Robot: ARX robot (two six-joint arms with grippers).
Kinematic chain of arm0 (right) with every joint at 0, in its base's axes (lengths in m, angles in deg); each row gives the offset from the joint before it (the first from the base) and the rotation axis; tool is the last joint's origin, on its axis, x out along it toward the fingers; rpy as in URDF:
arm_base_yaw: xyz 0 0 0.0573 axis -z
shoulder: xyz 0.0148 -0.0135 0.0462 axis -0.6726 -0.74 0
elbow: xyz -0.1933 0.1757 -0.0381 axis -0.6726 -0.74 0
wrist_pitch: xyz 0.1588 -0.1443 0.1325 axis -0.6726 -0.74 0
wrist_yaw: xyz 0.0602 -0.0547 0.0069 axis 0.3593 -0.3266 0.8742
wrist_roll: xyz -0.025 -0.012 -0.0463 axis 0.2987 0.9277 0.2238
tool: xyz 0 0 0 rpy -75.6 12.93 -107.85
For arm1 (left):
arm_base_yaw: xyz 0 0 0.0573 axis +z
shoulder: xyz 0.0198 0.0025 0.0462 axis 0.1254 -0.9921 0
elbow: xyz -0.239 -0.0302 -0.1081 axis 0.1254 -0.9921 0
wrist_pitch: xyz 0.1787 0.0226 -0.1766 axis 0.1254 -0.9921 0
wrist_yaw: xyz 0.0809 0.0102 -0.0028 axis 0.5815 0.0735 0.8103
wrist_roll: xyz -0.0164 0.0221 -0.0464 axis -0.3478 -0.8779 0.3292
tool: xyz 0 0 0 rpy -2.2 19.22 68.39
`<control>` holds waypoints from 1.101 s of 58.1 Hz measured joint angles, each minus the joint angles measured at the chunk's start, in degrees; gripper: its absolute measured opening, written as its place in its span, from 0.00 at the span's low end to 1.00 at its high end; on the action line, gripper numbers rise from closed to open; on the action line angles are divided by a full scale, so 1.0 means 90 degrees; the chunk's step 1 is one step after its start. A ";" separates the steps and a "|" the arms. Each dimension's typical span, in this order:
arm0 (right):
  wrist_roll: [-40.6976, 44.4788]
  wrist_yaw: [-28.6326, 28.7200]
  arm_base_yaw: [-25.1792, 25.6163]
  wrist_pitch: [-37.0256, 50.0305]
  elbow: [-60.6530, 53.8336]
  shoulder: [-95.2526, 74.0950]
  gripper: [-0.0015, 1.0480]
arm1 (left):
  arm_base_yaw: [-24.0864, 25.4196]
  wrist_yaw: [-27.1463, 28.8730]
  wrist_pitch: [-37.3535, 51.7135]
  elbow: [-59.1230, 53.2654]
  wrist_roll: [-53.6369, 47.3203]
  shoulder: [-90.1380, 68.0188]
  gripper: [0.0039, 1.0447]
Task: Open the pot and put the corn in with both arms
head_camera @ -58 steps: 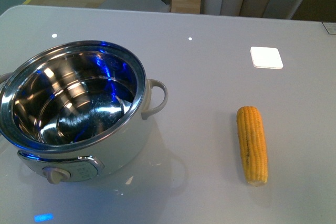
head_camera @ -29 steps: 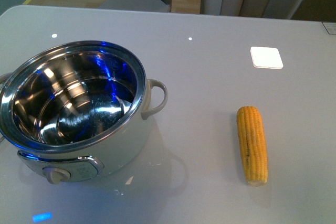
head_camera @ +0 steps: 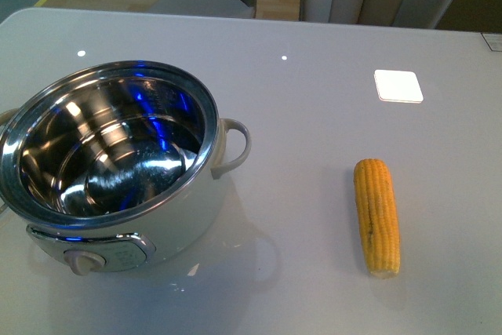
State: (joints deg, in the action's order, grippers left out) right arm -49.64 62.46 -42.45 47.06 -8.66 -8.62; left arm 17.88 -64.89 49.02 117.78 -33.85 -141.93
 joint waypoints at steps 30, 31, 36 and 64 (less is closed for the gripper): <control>0.0000 0.0000 0.0000 0.0000 0.0000 0.0000 0.92 | -0.0950 0.0449 -0.2977 -0.2008 0.1462 0.5848 0.94; 0.0000 -0.0002 0.0000 0.0000 0.0000 0.0000 0.92 | -0.1022 0.0505 -0.3179 -0.2130 0.1503 0.6115 0.94; 0.0000 -0.0002 0.0000 0.0002 0.0000 0.0000 0.92 | -0.1324 0.0690 -0.3993 -0.2506 0.1656 0.7067 0.94; 0.0000 -0.0002 0.0000 0.0002 0.0000 0.0000 0.92 | -0.2188 0.0510 -0.4444 -0.3580 0.0265 0.9199 0.43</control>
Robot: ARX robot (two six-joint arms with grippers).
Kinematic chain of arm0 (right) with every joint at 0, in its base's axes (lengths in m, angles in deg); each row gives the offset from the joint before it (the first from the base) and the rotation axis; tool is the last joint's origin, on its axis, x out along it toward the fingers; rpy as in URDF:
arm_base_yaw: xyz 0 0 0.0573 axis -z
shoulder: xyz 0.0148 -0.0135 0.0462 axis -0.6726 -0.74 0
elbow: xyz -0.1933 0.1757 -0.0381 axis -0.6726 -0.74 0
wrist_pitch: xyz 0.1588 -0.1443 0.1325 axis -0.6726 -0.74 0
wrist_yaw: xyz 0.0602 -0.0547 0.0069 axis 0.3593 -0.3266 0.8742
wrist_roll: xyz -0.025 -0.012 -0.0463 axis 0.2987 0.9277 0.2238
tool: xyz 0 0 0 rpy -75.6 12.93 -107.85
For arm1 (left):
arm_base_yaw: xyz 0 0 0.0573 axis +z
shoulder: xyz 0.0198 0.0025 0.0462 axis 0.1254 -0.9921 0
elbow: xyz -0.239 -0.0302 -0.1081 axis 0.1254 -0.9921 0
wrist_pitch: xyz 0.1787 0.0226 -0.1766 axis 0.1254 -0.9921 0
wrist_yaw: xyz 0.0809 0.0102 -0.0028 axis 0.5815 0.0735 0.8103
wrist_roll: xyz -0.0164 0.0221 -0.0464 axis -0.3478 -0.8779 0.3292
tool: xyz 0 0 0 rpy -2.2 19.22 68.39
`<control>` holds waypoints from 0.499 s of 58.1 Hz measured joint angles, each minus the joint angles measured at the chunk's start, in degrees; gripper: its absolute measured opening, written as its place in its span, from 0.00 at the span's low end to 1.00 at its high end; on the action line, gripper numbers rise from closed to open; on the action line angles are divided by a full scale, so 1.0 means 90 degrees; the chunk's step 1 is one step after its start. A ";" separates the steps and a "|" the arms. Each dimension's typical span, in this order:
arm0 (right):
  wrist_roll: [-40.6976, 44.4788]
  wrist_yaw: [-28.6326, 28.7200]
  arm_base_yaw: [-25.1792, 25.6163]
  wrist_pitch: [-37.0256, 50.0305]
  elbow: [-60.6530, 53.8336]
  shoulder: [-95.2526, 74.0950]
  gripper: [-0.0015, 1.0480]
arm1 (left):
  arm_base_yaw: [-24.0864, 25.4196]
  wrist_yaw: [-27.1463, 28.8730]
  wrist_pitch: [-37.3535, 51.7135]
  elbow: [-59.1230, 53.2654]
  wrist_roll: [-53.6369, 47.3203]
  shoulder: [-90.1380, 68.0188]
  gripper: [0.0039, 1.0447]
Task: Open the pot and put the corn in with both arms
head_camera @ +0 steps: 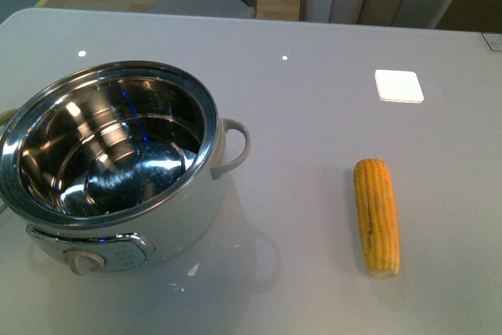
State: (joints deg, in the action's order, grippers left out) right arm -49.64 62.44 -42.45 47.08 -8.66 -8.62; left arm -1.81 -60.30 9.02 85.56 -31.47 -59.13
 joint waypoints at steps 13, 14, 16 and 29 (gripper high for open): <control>0.0000 -0.0002 0.0000 -0.0002 0.0000 0.0000 0.92 | -0.0578 0.0500 -0.0321 -0.0277 -0.0097 0.0670 0.03; 0.0000 -0.0002 0.0000 -0.0002 0.0000 0.0000 0.92 | -0.0578 0.0500 -0.0391 -0.0277 -0.0109 0.0746 0.03; 0.0002 0.0000 0.0000 -0.0002 0.0000 0.0000 0.92 | -0.0583 0.0498 -0.0491 -0.0277 -0.0109 0.0857 0.03; 0.0000 0.0000 0.0000 -0.0002 0.0000 0.0000 0.92 | -0.0583 0.0498 -0.1253 -0.0277 -0.0109 0.1661 0.03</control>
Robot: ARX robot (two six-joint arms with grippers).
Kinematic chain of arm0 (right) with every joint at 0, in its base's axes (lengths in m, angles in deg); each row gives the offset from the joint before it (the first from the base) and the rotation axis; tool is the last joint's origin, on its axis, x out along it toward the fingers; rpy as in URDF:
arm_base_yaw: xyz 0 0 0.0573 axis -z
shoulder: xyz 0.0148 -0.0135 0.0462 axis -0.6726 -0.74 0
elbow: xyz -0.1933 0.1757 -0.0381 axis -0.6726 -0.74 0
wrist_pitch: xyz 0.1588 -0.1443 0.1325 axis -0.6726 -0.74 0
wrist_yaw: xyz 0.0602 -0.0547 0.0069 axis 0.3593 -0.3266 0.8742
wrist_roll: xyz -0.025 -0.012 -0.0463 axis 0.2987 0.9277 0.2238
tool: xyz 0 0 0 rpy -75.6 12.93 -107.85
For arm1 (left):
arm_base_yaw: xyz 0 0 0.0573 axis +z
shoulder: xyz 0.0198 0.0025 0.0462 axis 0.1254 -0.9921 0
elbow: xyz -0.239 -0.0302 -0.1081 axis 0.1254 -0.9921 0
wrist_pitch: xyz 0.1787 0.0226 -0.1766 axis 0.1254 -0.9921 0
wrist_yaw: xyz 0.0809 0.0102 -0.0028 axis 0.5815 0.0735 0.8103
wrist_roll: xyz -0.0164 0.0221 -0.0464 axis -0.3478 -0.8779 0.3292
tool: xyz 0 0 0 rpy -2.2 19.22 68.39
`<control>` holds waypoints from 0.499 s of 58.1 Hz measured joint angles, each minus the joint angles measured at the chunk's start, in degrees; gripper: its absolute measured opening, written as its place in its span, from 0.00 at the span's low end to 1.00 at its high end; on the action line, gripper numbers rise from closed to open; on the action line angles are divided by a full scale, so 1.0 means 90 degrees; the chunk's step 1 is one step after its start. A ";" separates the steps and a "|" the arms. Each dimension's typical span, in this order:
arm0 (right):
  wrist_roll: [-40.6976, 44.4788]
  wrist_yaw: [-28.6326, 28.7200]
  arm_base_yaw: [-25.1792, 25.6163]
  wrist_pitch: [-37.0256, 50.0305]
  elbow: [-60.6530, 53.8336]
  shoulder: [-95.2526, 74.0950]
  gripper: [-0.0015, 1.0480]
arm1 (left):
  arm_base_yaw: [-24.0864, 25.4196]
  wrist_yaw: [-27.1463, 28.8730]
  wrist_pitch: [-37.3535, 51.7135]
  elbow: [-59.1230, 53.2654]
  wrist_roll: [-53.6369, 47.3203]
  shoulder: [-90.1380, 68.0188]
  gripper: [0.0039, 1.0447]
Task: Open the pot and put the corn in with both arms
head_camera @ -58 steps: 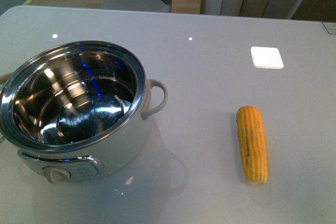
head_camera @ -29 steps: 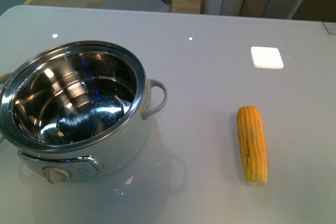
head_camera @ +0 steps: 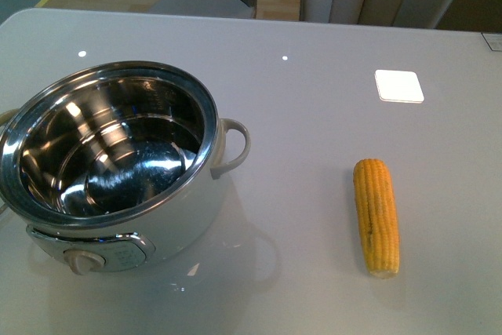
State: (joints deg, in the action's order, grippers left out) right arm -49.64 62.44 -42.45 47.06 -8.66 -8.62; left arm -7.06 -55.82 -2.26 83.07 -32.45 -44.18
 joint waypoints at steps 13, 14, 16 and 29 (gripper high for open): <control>0.0000 0.0000 0.0000 0.0000 0.0000 0.0000 0.92 | 0.0000 0.0000 -0.0680 0.0000 0.0000 0.0680 0.03; 0.0000 0.0000 0.0000 0.0000 0.0000 0.0000 0.92 | 0.0000 0.0002 -0.0736 0.0000 0.0000 0.0733 0.03; 0.0000 0.0000 0.0000 0.0000 0.0000 0.0000 0.92 | 0.0000 0.0000 -0.0787 0.0000 -0.0002 0.0784 0.03; 0.0000 0.0000 0.0000 0.0000 0.0000 0.0000 0.92 | 0.0000 0.0000 -0.1214 0.0000 -0.0002 0.1209 0.03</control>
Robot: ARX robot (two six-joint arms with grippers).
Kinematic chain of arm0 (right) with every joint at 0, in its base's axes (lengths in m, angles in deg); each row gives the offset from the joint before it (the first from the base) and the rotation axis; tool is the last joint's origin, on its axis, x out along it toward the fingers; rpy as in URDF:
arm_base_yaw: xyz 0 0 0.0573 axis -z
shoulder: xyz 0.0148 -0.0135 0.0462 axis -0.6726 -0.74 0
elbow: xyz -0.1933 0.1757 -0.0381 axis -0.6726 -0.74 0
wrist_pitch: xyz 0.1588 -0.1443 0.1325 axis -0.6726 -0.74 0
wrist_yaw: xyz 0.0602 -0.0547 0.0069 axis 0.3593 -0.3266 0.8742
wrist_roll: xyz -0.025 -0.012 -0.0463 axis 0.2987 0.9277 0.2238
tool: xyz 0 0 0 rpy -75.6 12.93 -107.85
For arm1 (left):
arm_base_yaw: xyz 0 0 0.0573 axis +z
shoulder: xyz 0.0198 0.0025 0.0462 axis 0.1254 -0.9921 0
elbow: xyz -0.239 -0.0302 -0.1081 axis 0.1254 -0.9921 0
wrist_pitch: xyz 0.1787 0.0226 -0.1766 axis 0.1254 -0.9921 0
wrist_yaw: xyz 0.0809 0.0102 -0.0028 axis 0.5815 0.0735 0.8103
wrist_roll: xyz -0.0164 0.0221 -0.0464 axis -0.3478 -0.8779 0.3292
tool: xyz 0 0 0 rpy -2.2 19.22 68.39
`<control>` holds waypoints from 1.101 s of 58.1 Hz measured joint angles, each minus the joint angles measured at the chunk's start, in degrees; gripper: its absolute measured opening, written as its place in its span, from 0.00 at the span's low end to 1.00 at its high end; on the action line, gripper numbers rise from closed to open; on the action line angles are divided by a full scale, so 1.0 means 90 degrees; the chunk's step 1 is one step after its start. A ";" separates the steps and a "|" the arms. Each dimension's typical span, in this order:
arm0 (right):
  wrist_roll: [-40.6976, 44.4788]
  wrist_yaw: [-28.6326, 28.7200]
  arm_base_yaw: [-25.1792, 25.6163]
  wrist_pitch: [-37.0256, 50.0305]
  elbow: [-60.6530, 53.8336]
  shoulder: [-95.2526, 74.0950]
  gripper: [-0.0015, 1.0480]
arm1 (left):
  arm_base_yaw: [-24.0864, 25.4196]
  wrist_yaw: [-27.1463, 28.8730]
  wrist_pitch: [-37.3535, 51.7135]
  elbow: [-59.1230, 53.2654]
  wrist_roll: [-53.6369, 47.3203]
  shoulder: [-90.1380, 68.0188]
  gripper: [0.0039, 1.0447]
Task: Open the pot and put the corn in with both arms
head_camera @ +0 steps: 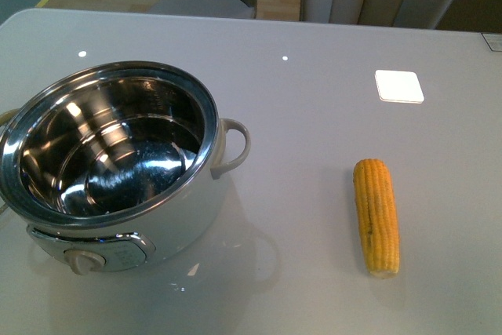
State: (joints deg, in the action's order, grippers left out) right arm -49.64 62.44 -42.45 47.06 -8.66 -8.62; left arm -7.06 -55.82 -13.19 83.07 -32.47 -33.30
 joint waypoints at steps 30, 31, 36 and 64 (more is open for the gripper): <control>-0.0542 -0.1498 -0.0488 -0.1338 0.0542 -0.0770 0.92 | 0.0000 0.0002 -0.1010 0.0002 0.0000 0.0974 0.30; -0.0821 -0.1984 -0.0644 -0.1778 0.0746 -0.1144 0.92 | -0.0002 0.0015 -0.1010 0.0002 0.0000 0.0974 0.33; -0.1566 -0.3189 -0.1037 -0.2421 0.1212 -0.2907 0.92 | -0.0002 0.0000 -0.1013 0.0002 0.0000 0.0981 0.52; -0.2288 -0.2123 -0.2067 0.1095 0.2968 -0.9435 0.92 | -0.0002 0.0000 -0.1013 0.0002 -0.0015 0.0981 0.94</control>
State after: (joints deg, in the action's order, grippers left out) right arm -70.23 43.34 -61.05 56.92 18.05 -93.53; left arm -7.08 -55.82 -22.30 83.09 -32.60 -24.47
